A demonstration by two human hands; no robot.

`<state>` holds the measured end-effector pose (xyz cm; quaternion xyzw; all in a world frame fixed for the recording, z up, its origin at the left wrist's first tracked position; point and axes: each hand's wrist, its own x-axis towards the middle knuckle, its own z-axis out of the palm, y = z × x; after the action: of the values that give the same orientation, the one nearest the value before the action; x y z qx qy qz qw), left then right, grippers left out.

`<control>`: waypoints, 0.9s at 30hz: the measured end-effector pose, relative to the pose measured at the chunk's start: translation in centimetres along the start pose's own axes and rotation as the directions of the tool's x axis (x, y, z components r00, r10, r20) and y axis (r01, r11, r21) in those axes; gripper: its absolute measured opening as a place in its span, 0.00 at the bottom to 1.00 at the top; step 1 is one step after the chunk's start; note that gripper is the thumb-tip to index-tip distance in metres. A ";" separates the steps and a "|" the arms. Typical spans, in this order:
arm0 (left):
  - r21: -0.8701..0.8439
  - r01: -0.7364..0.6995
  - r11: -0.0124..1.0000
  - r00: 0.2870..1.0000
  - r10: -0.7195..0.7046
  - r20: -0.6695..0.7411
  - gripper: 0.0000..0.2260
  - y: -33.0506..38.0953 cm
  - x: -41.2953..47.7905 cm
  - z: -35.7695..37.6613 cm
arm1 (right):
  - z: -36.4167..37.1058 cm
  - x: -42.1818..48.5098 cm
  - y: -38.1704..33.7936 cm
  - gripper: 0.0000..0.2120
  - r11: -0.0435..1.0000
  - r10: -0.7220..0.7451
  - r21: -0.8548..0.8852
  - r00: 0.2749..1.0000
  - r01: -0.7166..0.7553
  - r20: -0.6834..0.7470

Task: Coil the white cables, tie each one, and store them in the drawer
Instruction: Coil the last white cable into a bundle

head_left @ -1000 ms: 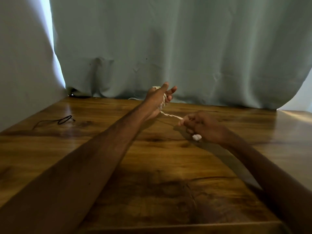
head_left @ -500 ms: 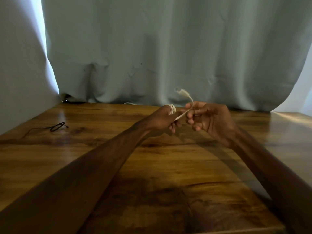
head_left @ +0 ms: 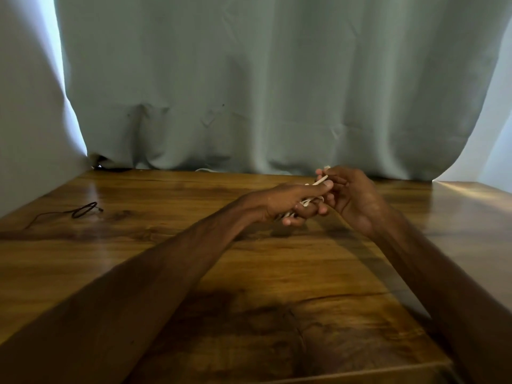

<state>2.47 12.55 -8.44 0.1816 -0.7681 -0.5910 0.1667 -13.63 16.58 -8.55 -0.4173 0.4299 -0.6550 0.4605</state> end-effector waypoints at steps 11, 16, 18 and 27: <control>-0.153 0.019 0.988 0.994 -0.002 0.111 0.25 0.0 -0.1 -1.3 | 0.0 0.3 0.9 0.14 0.983 0.069 -0.172 0.997 -0.063 0.032; -0.313 -0.028 0.949 0.992 0.064 0.107 0.26 0.5 -0.5 -1.3 | 2.5 0.1 2.8 0.26 0.915 -0.060 -0.398 0.998 0.069 0.036; -0.341 -0.038 0.939 0.990 0.081 0.112 0.26 0.2 -0.7 -1.8 | 3.3 -0.3 2.8 0.28 0.912 -0.027 -0.408 0.998 0.046 0.053; -0.583 -0.101 0.806 0.968 0.215 0.131 0.27 -0.1 0.4 -2.8 | 5.7 -2.3 2.1 0.27 0.897 -0.242 -0.358 0.966 0.260 0.095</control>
<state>3.47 9.99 -7.84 0.0010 -0.5799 -0.7927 0.1881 -7.26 17.31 -9.27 -0.5636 0.4761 -0.6066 0.2962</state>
